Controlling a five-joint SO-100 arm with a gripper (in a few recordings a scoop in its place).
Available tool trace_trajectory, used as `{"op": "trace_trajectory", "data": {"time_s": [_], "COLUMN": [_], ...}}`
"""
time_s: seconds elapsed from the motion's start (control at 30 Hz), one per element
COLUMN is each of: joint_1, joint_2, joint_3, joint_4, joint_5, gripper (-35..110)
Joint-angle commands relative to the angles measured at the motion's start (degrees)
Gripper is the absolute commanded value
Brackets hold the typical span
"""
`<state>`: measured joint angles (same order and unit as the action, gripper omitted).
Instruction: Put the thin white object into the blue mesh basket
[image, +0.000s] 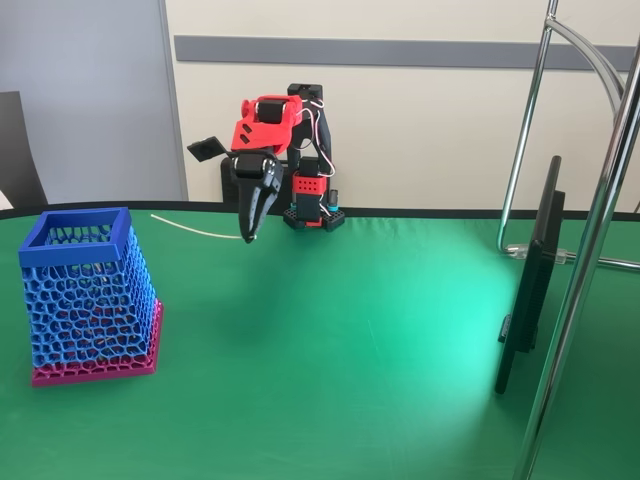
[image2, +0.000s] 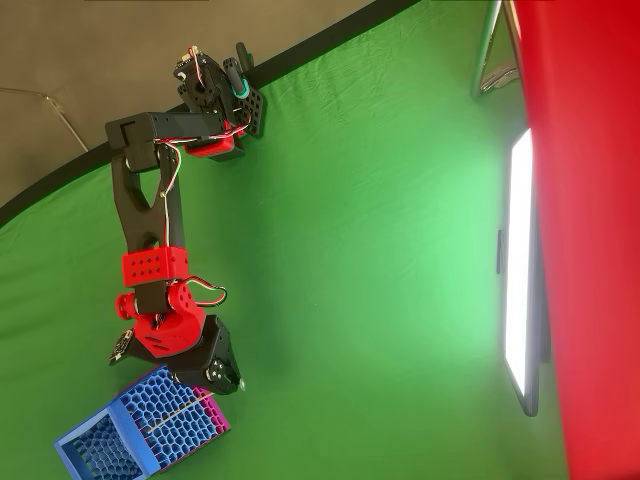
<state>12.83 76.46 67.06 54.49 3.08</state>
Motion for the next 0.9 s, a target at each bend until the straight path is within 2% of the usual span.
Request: {"op": "trace_trajectory", "data": {"time_s": [0.0,0.43,0.87], "joint_1": [1.1,8.4,20.0], "joint_2": [3.9,3.1,-5.6], "joint_3": [-2.8,-8.4,-19.3], "joint_4": [-1.5,-4.4,-6.6], "joint_5": [-1.6,-9.8,-16.2], "gripper": [4,3,3]}}
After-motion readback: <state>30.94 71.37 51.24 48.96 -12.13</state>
